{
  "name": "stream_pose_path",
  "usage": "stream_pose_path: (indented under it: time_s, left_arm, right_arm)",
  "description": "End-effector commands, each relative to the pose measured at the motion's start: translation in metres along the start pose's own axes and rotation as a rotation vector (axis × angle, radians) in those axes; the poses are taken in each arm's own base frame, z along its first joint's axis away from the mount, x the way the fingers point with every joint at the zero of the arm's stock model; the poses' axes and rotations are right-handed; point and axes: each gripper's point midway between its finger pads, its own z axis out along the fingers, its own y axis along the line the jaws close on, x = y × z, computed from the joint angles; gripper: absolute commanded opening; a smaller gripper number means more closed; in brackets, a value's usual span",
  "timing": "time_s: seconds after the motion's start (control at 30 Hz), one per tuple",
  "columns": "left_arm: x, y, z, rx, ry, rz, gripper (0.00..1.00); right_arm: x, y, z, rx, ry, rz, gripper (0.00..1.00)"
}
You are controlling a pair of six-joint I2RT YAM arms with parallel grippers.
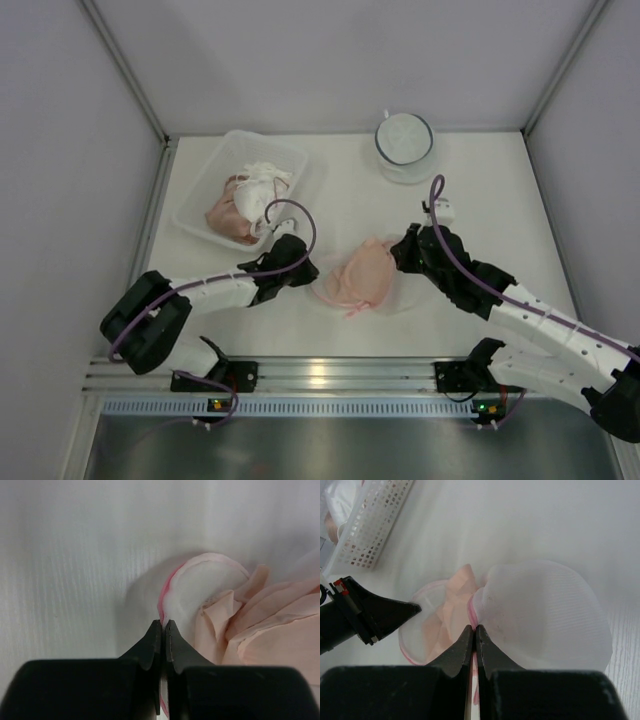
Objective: Place the bra in the laundry bag and zip it closed
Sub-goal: Adjust the laundry bag at the center of the board.
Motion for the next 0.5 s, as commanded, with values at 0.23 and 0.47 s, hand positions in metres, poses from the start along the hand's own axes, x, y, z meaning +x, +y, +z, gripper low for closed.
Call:
stream_pose_path:
  time_s: [0.23, 0.47]
  left_arm:
    - [-0.165, -0.076, -0.155, 0.124, -0.484, 0.203, 0.0]
    - [-0.188, -0.103, -0.212, 0.23, -0.547, 0.317, 0.0]
  right_arm:
    - [-0.034, 0.002, 0.006, 0.047, -0.129, 0.022, 0.0]
    - [-0.037, 0.021, 0.027, -0.017, -0.16, 0.079, 0.0]
